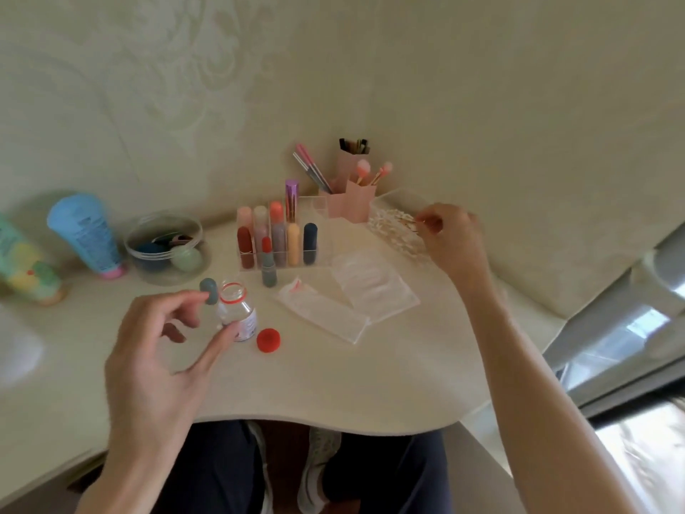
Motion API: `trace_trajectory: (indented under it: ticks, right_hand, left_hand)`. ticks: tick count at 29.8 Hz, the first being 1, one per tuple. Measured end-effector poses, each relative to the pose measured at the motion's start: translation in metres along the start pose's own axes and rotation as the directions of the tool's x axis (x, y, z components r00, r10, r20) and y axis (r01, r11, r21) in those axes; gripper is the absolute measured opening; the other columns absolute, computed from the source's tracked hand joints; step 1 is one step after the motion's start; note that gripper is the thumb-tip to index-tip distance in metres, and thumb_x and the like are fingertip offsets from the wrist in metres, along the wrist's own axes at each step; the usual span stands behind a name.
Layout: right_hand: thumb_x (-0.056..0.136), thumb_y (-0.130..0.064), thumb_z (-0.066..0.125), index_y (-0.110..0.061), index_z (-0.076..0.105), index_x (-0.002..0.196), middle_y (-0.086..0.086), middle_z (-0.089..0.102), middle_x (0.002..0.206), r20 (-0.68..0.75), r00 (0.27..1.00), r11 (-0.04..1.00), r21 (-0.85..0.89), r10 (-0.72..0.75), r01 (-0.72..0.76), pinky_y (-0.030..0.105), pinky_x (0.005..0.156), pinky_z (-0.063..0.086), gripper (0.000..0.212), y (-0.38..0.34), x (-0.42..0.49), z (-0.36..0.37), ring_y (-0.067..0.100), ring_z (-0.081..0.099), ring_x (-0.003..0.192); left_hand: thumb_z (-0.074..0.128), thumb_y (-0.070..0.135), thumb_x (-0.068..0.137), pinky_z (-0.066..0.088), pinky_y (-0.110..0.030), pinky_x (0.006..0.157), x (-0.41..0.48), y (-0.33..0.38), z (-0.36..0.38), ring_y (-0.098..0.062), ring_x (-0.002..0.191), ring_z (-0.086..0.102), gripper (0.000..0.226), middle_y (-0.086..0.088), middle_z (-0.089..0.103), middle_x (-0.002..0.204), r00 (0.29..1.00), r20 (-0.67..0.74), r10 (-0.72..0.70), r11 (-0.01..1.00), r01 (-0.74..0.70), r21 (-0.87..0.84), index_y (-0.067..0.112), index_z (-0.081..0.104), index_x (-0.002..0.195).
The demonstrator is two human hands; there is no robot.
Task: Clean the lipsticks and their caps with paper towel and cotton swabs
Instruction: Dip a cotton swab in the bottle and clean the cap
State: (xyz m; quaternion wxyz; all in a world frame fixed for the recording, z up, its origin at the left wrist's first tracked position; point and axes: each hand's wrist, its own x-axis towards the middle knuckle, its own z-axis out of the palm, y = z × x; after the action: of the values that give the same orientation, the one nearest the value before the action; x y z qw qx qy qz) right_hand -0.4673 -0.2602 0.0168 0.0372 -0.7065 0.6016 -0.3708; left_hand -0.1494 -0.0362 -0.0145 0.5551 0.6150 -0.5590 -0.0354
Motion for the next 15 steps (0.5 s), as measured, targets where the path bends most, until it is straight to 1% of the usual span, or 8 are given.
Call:
trace_trajectory:
  ticks: [2, 4, 5, 6, 9, 10, 13, 15]
  right_hand:
    - [0.092, -0.010, 0.070, -0.011, 0.081, 0.104, 0.012, 0.078, 0.101, 0.064, 0.997, 0.995, -0.094, 0.036, -0.030, 0.037, 0.088, 0.052, 0.016, 0.011, 0.014, -0.002, 0.032, 0.071, 0.098]
    - [0.093, -0.013, 0.071, -0.013, 0.081, 0.107, 0.012, 0.077, 0.107, 0.166, 0.982, 0.984, -0.171, 0.085, -0.056, 0.037, 0.093, 0.052, 0.017, 0.019, 0.026, -0.001, 0.033, 0.069, 0.105]
    - [0.093, -0.014, 0.072, -0.014, 0.081, 0.108, 0.012, 0.077, 0.109, 0.208, 0.973, 0.979, -0.194, 0.102, -0.061, 0.037, 0.095, 0.052, 0.017, 0.022, 0.031, 0.001, 0.033, 0.069, 0.107]
    - [0.094, -0.015, 0.073, -0.014, 0.081, 0.109, 0.011, 0.077, 0.109, 0.240, 0.964, 0.975, -0.215, 0.116, -0.064, 0.035, 0.095, 0.051, 0.018, 0.024, 0.035, 0.002, 0.032, 0.069, 0.107]
    - [0.093, -0.017, 0.073, -0.014, 0.081, 0.111, 0.011, 0.076, 0.109, 0.286, 0.948, 0.966, -0.250, 0.140, -0.067, 0.030, 0.088, 0.047, 0.020, 0.025, 0.043, 0.003, 0.030, 0.069, 0.106]
    - [0.093, -0.018, 0.074, -0.013, 0.082, 0.110, 0.011, 0.077, 0.109, 0.303, 0.943, 0.965, -0.255, 0.140, -0.061, 0.030, 0.087, 0.048, 0.020, 0.025, 0.046, 0.003, 0.031, 0.070, 0.104]
    - [0.090, -0.020, 0.075, -0.014, 0.083, 0.105, 0.011, 0.079, 0.106, 0.377, 0.918, 0.956, -0.294, 0.124, -0.009, 0.032, 0.084, 0.051, 0.018, 0.022, 0.053, 0.002, 0.031, 0.072, 0.100]
    - [0.089, -0.017, 0.073, -0.017, 0.084, 0.102, 0.009, 0.080, 0.102, 0.421, 0.900, 0.943, -0.332, 0.115, 0.035, 0.032, 0.084, 0.054, 0.017, 0.018, 0.057, 0.002, 0.030, 0.074, 0.097]
  left_hand:
    - [0.082, 0.013, 0.080, 0.049, -0.034, 0.075, -0.005, 0.017, 0.007, -0.018, 0.078, 0.059, 0.031, -0.003, 0.064, 0.088, 0.995, 0.013, 0.095, 0.995, -0.095, -0.044, 0.007, 0.068, 0.107]
    - [0.078, 0.015, 0.084, 0.048, -0.020, 0.076, -0.009, 0.031, 0.025, -0.010, 0.078, 0.062, 0.024, 0.005, 0.068, 0.088, 0.978, 0.120, 0.171, 0.980, -0.156, -0.126, 0.011, 0.070, 0.106]
    - [0.077, 0.019, 0.086, 0.047, -0.016, 0.077, -0.010, 0.035, 0.037, -0.007, 0.080, 0.063, 0.023, 0.009, 0.069, 0.090, 0.962, 0.185, 0.201, 0.973, -0.174, -0.151, 0.013, 0.071, 0.108]
    - [0.077, 0.021, 0.088, 0.047, -0.015, 0.078, -0.010, 0.037, 0.051, -0.005, 0.084, 0.064, 0.024, 0.013, 0.069, 0.093, 0.945, 0.245, 0.219, 0.969, -0.182, -0.166, 0.016, 0.071, 0.111]
    - [0.077, 0.024, 0.092, 0.051, -0.019, 0.081, -0.007, 0.039, 0.094, 0.003, 0.094, 0.061, 0.026, 0.014, 0.069, 0.103, 0.902, 0.357, 0.241, 0.968, -0.200, -0.150, 0.020, 0.070, 0.117]
    - [0.076, 0.024, 0.094, 0.052, -0.022, 0.083, -0.005, 0.039, 0.106, 0.003, 0.097, 0.061, 0.025, 0.013, 0.068, 0.106, 0.888, 0.380, 0.260, 0.965, -0.224, -0.135, 0.019, 0.070, 0.118]
    - [0.070, 0.020, 0.097, 0.055, -0.032, 0.090, 0.001, 0.038, 0.134, -0.009, 0.107, 0.062, 0.022, 0.008, 0.067, 0.114, 0.846, 0.432, 0.313, 0.947, -0.315, -0.069, 0.019, 0.068, 0.119]
    - [0.070, 0.016, 0.096, 0.055, -0.035, 0.091, 0.004, 0.037, 0.143, -0.014, 0.107, 0.063, 0.022, 0.006, 0.067, 0.114, 0.836, 0.447, 0.318, 0.939, -0.344, -0.023, 0.019, 0.068, 0.118]
